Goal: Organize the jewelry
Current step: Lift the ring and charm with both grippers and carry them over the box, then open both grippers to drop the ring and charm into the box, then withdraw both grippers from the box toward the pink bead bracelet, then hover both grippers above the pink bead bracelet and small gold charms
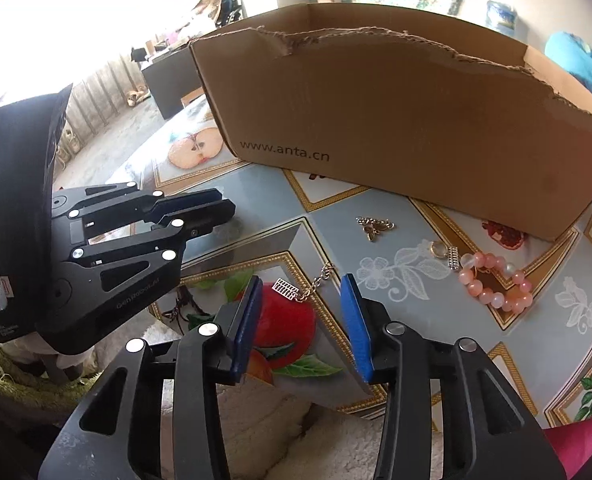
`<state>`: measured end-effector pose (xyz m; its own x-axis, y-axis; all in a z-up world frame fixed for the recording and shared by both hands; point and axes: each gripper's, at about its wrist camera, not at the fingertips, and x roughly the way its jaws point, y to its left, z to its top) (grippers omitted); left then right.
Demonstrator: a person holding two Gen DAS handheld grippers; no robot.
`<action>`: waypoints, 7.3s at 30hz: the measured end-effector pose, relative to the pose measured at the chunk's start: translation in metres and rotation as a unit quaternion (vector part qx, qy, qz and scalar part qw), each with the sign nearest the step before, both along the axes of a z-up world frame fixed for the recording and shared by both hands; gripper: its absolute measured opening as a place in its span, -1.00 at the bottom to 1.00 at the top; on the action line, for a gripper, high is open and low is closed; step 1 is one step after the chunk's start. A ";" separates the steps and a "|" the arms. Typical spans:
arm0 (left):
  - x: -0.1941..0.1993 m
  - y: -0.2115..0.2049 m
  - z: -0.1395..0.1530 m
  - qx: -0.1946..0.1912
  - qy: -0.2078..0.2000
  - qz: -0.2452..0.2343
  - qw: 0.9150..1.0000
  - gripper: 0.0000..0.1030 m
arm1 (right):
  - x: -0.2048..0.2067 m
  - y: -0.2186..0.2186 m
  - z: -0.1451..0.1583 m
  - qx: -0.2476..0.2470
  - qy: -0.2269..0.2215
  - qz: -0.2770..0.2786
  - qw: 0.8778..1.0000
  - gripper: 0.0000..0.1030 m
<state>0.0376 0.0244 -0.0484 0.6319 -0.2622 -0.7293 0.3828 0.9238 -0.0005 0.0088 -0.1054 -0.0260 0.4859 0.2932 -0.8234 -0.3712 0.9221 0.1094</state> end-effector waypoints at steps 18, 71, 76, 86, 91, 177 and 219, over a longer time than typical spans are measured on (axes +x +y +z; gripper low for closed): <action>0.000 0.001 -0.001 -0.002 -0.002 0.001 1.000 -0.78 | 0.016 -0.006 0.001 0.018 -0.001 -0.008 1.000 -1.00; 0.181 -0.091 0.089 -0.079 0.121 -0.057 0.988 -0.77 | 0.225 -0.098 0.055 0.103 0.072 -0.053 0.991 -0.91; 0.184 -0.088 0.091 -0.090 0.119 -0.051 0.987 -0.56 | 0.228 -0.099 0.060 0.100 0.053 -0.055 0.992 -0.86; 0.172 -0.073 0.110 -0.119 0.075 -0.035 0.989 -0.56 | 0.211 -0.121 0.084 0.123 -0.002 -0.080 0.989 -0.82; 0.144 -0.049 0.137 -0.142 0.015 -0.027 0.989 -0.44 | 0.182 -0.143 0.109 0.134 -0.044 -0.105 0.985 -0.66; 0.016 -0.051 0.007 0.067 0.048 0.054 0.995 0.59 | -0.001 -0.036 -0.054 -0.027 -0.079 -0.172 0.982 0.69; 0.013 -0.051 0.011 0.082 0.044 0.065 0.994 0.67 | 0.003 -0.040 -0.057 -0.029 -0.074 -0.182 0.980 0.85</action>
